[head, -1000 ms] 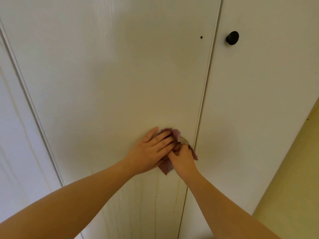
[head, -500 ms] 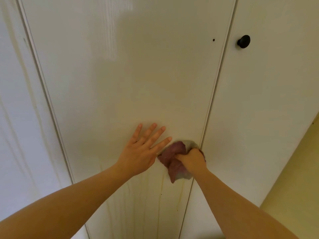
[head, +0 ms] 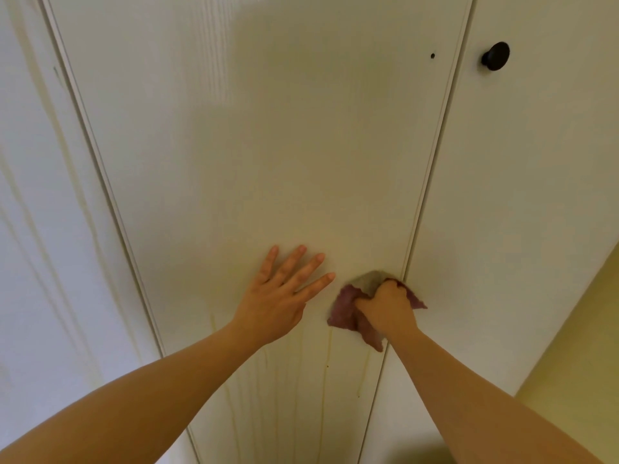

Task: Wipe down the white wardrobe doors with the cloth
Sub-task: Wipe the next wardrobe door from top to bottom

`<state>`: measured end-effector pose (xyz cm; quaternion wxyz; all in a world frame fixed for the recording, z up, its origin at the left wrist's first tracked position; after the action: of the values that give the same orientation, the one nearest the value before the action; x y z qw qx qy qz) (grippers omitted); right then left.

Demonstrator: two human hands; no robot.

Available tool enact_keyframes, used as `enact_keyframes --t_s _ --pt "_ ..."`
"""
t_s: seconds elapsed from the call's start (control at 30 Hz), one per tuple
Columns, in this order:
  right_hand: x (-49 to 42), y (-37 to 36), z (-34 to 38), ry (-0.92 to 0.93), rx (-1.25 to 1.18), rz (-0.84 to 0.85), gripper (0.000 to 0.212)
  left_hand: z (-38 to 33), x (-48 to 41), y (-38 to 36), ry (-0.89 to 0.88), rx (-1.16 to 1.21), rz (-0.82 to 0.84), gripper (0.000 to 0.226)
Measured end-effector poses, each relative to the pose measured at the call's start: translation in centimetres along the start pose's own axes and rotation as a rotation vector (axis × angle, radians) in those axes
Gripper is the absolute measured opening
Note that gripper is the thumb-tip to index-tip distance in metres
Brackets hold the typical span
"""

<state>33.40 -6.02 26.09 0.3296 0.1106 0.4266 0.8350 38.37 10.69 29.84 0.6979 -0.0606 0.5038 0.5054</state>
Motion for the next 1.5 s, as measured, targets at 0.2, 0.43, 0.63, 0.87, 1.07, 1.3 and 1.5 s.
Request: enact_keyframes --t_s 0.2,0.43,0.63,0.87,1.07,1.3,1.5 --pt "0.9 -2.7 -1.4 -0.076 0.048 0.199 0.077 -0.2 0.4 -0.5 0.018 0.001 -0.023 0.061" --pt "1.0 -0.4 1.1 0.063 0.002 -0.088 0.071 0.0 0.5 -0.7 -0.012 -0.004 -0.017 0.058" --pt "1.1 -3.9 -1.5 -0.118 -0.031 0.2 0.071 -0.1 0.5 -0.7 -0.023 -0.006 0.012 0.062" --pt "1.3 -2.5 -0.1 -0.077 -0.132 0.099 0.076 -0.3 0.6 0.4 -0.02 0.042 -0.004 0.065" --pt "2.4 -2.4 3.2 0.117 0.038 0.072 0.064 0.4 2.6 0.4 0.041 0.005 0.028 0.068" --pt "3.4 -4.0 4.3 0.111 0.095 0.193 0.068 2.2 5.1 1.1 0.091 -0.009 0.09 0.063" --pt "4.4 -6.1 6.0 0.177 0.026 0.165 0.05 4.1 8.0 0.8 0.166 -0.026 0.186 0.062"
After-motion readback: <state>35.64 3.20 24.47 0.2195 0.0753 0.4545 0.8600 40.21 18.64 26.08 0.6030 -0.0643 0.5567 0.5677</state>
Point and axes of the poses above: each hand's wrist, its own x-axis away from the middle knuckle, its own y-axis out of the back of the hand, z = x × y, the point moved 9 cm from there along -x, towards the middle knuckle, and after that the axes turned 7 degrees about y, right-handed, at the moved point
